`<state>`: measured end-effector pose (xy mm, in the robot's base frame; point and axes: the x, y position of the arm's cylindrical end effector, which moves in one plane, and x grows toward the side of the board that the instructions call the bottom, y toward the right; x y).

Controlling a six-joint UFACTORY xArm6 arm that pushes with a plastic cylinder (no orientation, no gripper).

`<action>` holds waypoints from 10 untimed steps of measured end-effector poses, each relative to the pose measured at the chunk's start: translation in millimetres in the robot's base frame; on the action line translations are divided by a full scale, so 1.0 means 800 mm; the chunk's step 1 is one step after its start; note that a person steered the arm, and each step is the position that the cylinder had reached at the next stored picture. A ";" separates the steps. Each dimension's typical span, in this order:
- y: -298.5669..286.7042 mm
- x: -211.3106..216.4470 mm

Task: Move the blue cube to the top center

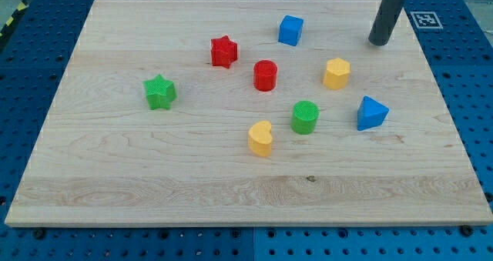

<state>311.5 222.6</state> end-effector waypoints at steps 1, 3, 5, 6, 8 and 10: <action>-0.039 0.000; -0.083 0.000; -0.132 0.000; -0.169 -0.005; -0.211 -0.039; -0.212 -0.057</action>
